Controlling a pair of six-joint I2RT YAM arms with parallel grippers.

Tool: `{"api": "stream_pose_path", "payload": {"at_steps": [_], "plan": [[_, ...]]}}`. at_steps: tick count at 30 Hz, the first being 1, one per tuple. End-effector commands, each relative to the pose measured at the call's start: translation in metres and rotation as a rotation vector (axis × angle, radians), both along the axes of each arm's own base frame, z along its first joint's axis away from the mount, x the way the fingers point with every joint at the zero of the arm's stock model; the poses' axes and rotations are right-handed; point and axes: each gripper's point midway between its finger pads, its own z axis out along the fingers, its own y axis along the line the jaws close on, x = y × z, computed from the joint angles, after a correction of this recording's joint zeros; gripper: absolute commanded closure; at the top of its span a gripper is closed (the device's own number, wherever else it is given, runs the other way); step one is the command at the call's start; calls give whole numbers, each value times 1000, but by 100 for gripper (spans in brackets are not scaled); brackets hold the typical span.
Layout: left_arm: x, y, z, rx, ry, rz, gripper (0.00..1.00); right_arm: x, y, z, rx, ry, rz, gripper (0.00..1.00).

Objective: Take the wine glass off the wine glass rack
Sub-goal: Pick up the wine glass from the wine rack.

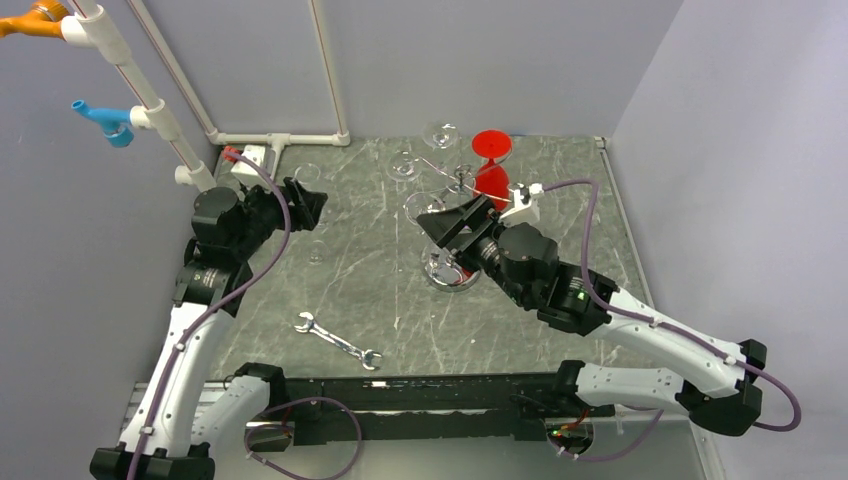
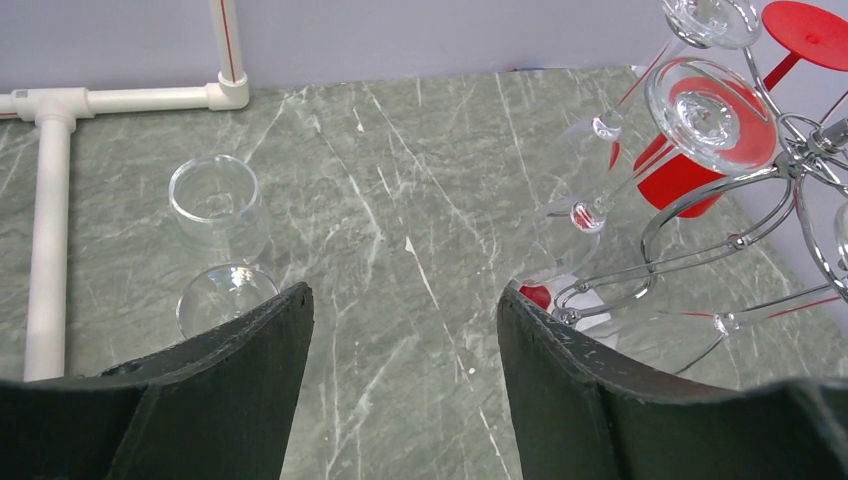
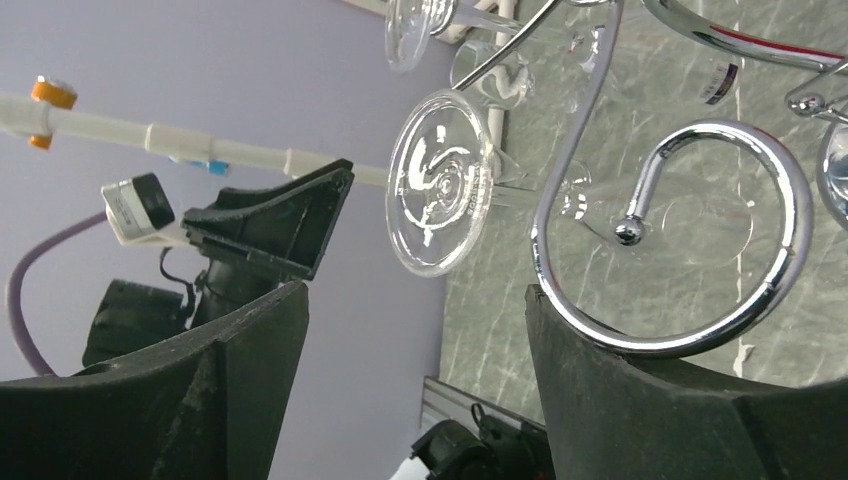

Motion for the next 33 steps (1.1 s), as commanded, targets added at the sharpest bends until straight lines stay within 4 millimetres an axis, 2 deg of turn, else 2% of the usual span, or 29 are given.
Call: {"api": "stream_pose_path", "payload": {"at_steps": [1, 11, 20, 25, 29, 33], "plan": [[-3, 6, 9, 19, -45, 24, 29, 11, -5, 11, 77, 27, -91, 20], [-4, 8, 9, 21, -47, 35, 30, 17, 3, 14, 156, 67, -118, 32], [-5, 10, 7, 28, -45, 48, 31, 16, 16, 7, 183, 134, -100, 33], [-5, 11, 7, 29, -44, 53, 31, 12, 19, 8, 186, 140, -90, 28], [-5, 12, 7, 32, -43, 56, 31, 4, 23, 12, 179, 139, -80, 16], [-5, 12, 6, 34, -41, 59, 31, -1, 18, 10, 177, 158, -102, 10]]}}
